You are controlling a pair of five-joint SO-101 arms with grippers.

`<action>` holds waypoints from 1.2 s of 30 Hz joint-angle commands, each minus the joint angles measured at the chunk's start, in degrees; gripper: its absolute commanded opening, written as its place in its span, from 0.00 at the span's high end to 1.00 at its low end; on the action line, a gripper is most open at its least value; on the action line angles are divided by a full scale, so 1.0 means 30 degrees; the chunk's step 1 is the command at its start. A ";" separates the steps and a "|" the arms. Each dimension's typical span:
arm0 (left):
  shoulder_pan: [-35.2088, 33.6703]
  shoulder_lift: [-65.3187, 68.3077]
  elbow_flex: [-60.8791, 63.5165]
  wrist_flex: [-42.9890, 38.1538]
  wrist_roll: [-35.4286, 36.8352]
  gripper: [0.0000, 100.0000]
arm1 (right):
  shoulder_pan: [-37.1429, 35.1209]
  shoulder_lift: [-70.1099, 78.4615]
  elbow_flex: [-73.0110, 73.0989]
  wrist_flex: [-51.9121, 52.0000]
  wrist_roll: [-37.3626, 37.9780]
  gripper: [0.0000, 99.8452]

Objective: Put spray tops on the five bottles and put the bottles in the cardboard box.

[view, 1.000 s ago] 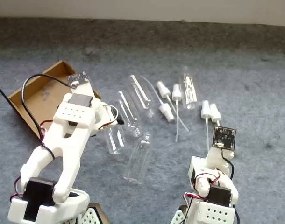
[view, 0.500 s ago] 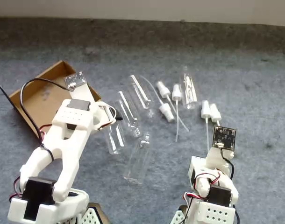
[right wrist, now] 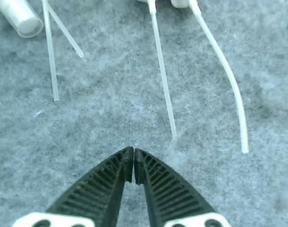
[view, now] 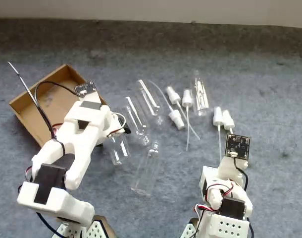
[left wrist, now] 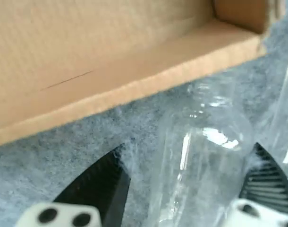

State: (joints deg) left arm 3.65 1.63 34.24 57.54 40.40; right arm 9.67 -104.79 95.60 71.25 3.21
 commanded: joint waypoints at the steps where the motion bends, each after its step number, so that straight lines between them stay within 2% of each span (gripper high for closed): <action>1: -0.0132 -0.0161 -0.1216 -0.0088 0.0088 0.70 | 0.0249 -0.0161 0.2828 0.0103 0.0117 1.00; 9: -0.0132 0.0015 -0.1333 -0.0088 0.0059 0.71 | 0.0249 -0.0161 0.2828 0.0103 0.0117 1.00; 15: 0.1040 -0.0015 -0.1333 0.0762 -0.0879 0.87 | 0.0249 -0.0161 0.2828 0.0103 0.0117 1.00; 18: 0.1626 -0.0015 -0.1333 0.1231 -0.0879 0.91 | 0.0249 -0.0161 0.2828 0.0103 0.0117 1.00; 28: 0.1744 -0.0747 -0.1333 0.1260 -0.0908 0.91 | 0.0249 -0.0161 0.2828 0.0103 0.0117 1.00; 36: 0.1744 -0.5553 -0.1333 0.3722 -0.0908 0.91 | 0.0249 -0.0161 0.2828 0.0103 0.0117 1.00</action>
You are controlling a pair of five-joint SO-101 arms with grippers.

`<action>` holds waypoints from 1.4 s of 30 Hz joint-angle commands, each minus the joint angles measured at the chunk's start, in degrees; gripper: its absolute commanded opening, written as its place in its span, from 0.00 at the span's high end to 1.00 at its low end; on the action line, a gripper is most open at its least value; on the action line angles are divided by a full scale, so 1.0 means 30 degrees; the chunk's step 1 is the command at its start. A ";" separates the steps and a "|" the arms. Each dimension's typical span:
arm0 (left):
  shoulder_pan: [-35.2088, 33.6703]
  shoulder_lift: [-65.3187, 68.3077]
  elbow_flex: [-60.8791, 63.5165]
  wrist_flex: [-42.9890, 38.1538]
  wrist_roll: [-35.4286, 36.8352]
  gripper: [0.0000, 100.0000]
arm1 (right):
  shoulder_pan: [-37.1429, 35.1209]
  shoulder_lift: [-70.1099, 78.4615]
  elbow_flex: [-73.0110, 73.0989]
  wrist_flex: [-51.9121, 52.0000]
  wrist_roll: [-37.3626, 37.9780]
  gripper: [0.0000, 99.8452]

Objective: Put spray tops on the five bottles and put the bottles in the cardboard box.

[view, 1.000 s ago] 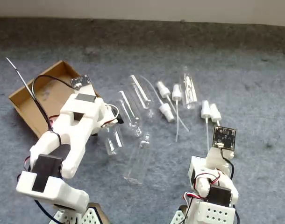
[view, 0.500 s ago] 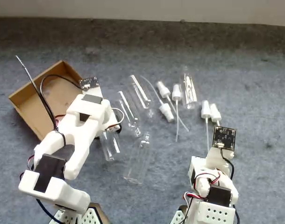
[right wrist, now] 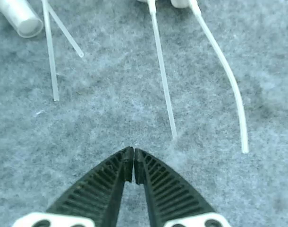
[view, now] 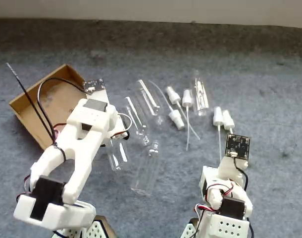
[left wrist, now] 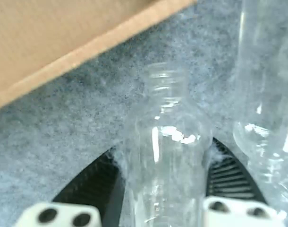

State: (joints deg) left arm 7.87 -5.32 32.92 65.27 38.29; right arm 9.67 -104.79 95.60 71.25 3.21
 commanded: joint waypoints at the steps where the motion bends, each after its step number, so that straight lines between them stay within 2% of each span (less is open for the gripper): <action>1: 0.0337 -0.4000 -0.0835 0.1319 -0.0205 0.91 | 0.0249 -0.0161 0.2828 0.0103 0.0117 1.00; 5: 0.0337 -0.6491 -0.0718 0.1700 -0.0762 0.91 | 0.0249 -0.0161 0.2828 0.0103 0.0117 1.00; 11: 0.0337 -0.9099 0.0894 0.1553 -0.7560 0.91 | 0.0249 -0.0161 0.2828 0.0103 0.0117 1.00; 15: 0.0220 -1.0799 0.3297 0.0322 -0.9993 0.91 | 0.0249 -0.0161 0.2828 0.0103 0.0117 1.00; 25: 0.0220 -1.8857 1.0916 -0.6330 -1.0315 0.91 | 0.0249 -0.0161 0.2828 0.0103 0.0117 1.00; 33: 0.0278 -2.4542 1.3582 -0.6828 -1.0198 0.91 | 0.0249 -0.0161 0.2828 0.0103 0.0117 1.00; 39: 0.0249 -2.8645 1.6952 -0.9407 -1.0168 0.91 | 0.0249 -0.0161 0.2828 0.0103 0.0117 1.00; 42: 0.0249 -3.0403 1.8125 -0.9670 -0.9641 0.91 | 0.0249 -0.0161 0.2828 0.0103 0.0117 1.00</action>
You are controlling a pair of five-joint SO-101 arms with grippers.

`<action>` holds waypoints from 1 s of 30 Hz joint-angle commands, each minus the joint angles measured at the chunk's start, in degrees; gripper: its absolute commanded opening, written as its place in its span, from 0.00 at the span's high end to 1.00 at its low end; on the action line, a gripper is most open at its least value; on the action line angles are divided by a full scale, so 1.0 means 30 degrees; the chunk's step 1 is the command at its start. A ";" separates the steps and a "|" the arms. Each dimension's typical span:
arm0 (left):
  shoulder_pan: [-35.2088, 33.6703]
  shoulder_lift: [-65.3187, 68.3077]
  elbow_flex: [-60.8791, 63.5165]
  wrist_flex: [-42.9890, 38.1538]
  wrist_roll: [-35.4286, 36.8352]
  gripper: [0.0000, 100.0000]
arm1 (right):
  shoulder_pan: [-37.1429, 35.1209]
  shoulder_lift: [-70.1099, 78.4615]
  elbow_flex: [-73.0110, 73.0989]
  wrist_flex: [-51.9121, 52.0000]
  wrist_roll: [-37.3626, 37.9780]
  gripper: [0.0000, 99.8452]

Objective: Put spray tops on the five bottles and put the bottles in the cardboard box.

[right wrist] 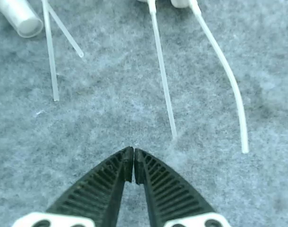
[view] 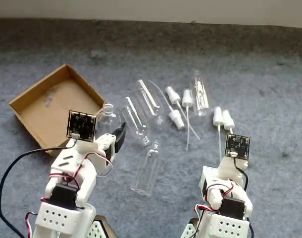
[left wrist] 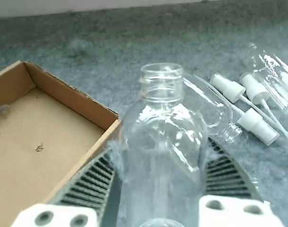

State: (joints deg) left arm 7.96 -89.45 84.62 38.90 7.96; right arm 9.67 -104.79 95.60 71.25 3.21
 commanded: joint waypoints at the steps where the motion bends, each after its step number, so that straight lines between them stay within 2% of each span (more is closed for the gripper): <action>1: 0.0132 -0.3033 0.1275 -0.0908 0.0996 0.91 | 0.0249 -0.0161 0.2828 0.0103 0.0117 1.00; 7: 0.0190 -0.5348 0.2769 -0.1260 0.3370 0.91 | 0.0249 -0.0161 0.2828 0.0103 0.0117 1.00; 14: 0.0278 -0.4996 0.4147 -0.3956 0.3370 0.91 | 0.0190 -0.0161 0.2828 -0.0015 0.0147 1.00; 22: 0.0396 -0.5026 0.4147 -0.6681 0.3311 0.91 | 0.0161 -0.0161 0.2769 -0.2711 0.0147 0.99; 26: 0.2095 -0.4996 0.4147 -0.7853 0.3311 0.91 | 0.0190 -0.0161 0.2799 -0.4029 0.0176 0.99; 30: 0.3385 -0.4967 0.4147 -0.6476 0.3282 0.91 | 0.0278 -0.0161 0.2681 -0.4615 0.0762 0.99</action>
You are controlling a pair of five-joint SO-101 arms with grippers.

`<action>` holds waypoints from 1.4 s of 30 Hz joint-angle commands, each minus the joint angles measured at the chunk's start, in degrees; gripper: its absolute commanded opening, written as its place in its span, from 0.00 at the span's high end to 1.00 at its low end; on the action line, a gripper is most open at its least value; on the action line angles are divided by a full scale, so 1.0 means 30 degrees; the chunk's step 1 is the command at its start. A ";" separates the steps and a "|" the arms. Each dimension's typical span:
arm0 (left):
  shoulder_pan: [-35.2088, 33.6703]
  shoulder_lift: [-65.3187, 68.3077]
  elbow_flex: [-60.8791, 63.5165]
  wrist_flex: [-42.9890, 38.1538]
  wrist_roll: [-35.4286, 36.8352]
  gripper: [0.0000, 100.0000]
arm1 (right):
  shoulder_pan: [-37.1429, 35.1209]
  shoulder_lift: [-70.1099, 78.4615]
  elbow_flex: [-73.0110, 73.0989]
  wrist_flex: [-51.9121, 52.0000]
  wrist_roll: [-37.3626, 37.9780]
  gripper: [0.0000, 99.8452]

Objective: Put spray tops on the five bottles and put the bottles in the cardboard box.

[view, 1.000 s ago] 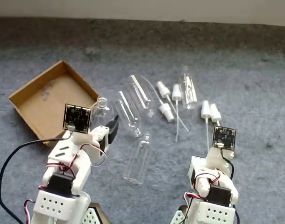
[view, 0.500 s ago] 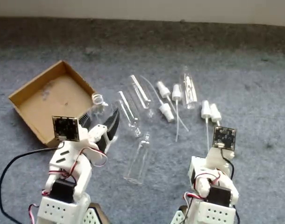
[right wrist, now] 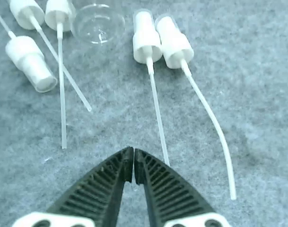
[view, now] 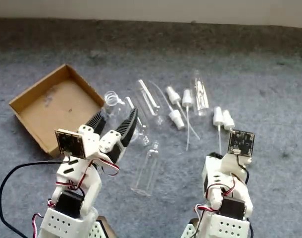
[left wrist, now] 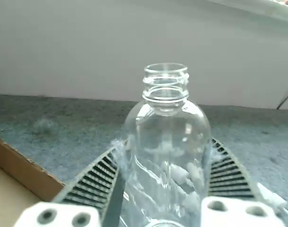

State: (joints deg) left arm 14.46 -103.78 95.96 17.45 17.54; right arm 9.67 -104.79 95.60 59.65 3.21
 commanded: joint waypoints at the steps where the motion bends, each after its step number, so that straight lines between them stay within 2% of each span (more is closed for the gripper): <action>1: 0.0982 -0.0190 0.0366 0.0908 0.0088 0.91 | 0.0278 -0.0161 0.2681 -0.0747 0.1758 0.99; 4: 0.0015 -0.0190 0.0366 0.1172 0.0088 0.91 | 0.0278 -0.0161 0.2330 -0.0747 0.5216 0.99; 6: -0.0601 -0.0190 0.0366 0.1612 0.0088 0.91 | 0.0454 -0.0161 0.1480 -0.0689 0.6652 0.99; 14: -0.0747 -0.0190 0.0366 0.2901 0.0088 0.91 | 0.3853 -0.0103 -0.3121 -0.0601 0.8674 0.99; 19: -0.0747 -0.0190 0.0366 0.3429 0.0088 0.91 | 0.4527 0.0044 -0.6286 0.0835 0.8762 0.99; 22: -0.0894 -0.0190 0.0366 0.3458 0.0088 0.91 | 0.4527 0.1451 -0.8396 0.1421 0.8762 0.92; 25: -0.0894 -0.0190 0.0366 0.3751 0.0088 0.91 | 0.4527 0.4322 -1.0330 0.1421 0.8674 0.88; 34: -0.0747 -0.0190 0.0366 0.3839 0.0088 0.91 | 0.4381 1.3817 -1.5692 0.1421 0.8615 0.88; 37: -0.0747 -0.0190 0.0366 0.3751 0.0059 0.91 | 0.4381 1.6952 -1.7802 0.1451 0.7560 0.88; 38: -0.0747 -0.0190 0.0366 0.3722 -0.0147 0.91 | 0.4381 1.7978 -1.8535 0.1509 0.7209 0.88; 42: -0.0718 -0.0190 0.0366 0.3692 -0.3399 0.91 | 0.3092 2.2022 -2.2081 0.4000 0.7092 0.88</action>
State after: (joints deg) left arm 12.70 -103.78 95.96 28.88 15.60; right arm 22.24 -46.77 39.25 66.59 25.45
